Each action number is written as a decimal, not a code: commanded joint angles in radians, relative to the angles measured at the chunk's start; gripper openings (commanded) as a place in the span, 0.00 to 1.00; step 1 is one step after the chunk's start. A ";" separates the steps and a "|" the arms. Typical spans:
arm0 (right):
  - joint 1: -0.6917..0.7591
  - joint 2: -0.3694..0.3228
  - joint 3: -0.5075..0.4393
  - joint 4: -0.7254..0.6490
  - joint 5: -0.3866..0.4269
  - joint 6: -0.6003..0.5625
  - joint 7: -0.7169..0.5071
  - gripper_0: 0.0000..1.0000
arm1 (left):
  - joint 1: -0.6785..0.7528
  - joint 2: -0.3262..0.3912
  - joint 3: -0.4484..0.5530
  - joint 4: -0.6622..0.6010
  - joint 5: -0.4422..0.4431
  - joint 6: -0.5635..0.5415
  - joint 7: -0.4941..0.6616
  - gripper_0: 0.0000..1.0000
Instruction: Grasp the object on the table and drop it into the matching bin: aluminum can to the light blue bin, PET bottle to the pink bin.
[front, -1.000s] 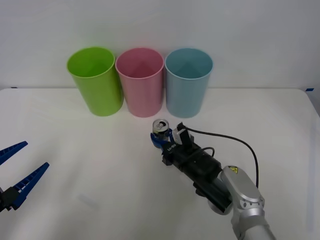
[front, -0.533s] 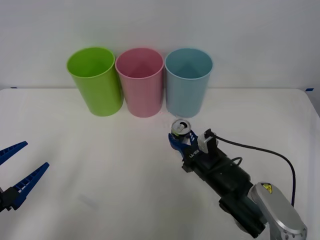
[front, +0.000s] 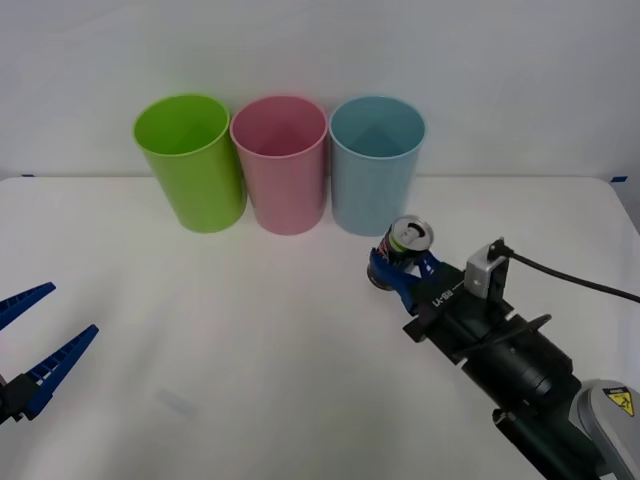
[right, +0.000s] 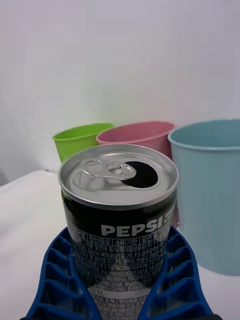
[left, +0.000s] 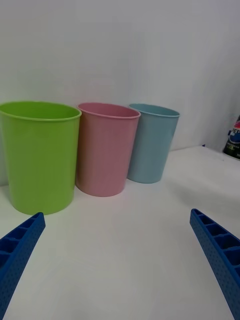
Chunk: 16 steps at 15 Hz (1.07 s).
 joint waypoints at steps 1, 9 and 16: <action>0.003 -0.034 -0.039 -0.072 0.022 -0.001 -0.097 0.00 | 0.000 0.000 0.000 0.000 0.000 0.000 0.000 1.00; -0.144 -0.153 -0.108 -0.128 0.023 -0.010 -0.251 0.00 | 0.000 0.000 0.000 0.000 0.000 0.000 0.000 1.00; -0.390 -0.130 -0.136 0.087 0.120 -0.010 -0.286 0.00 | 0.000 0.000 0.000 0.000 0.000 0.000 0.000 1.00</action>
